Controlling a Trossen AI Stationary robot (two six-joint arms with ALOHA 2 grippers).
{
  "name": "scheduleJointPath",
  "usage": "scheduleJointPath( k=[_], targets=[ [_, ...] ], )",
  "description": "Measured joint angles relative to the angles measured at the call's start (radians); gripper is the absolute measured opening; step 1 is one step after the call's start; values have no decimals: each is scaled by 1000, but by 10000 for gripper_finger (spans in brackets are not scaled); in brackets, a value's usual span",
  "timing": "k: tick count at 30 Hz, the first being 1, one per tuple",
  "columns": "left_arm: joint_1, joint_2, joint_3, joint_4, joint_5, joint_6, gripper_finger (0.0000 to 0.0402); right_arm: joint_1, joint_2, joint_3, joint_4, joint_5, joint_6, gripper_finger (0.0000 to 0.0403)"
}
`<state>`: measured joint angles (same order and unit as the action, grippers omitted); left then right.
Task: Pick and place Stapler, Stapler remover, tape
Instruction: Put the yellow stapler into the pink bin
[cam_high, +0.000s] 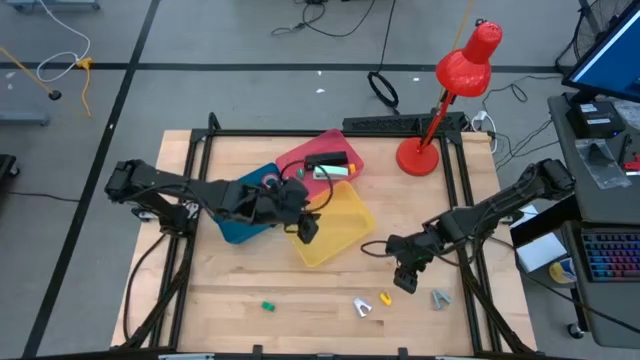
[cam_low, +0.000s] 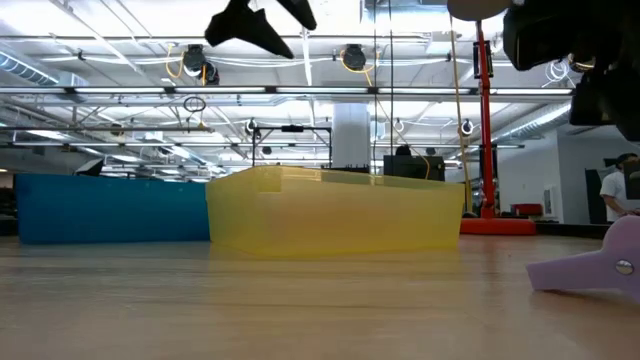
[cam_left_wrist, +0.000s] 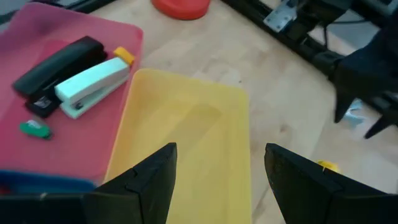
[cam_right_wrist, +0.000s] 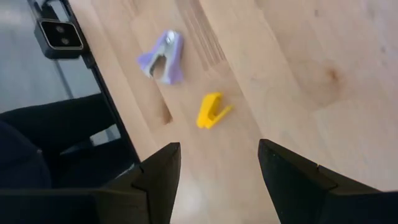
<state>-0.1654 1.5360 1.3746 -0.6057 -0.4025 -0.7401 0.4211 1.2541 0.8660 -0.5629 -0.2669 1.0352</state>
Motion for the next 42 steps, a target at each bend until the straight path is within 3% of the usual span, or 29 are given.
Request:
scheduleJointPath(
  k=[5,14,18,31,36,42],
  targets=[
    [-40,-25,1,-98,-54,-35,244,54,0,0,61,63,9,208],
    [-84,-91,-14,-252,-88,-23,244,61,72,0,69,88,215,208],
    [-106,-178,-117,-190,-96,-22,243,64,136,0,93,84,281,208],
    [-209,-608,-635,237,-105,-38,244,103,273,0,209,80,476,208],
    [-223,-693,-723,284,-107,-60,243,117,286,1,217,89,520,208],
    [-223,-713,-743,298,-106,-48,244,126,300,-1,225,113,554,208]
  ],
)
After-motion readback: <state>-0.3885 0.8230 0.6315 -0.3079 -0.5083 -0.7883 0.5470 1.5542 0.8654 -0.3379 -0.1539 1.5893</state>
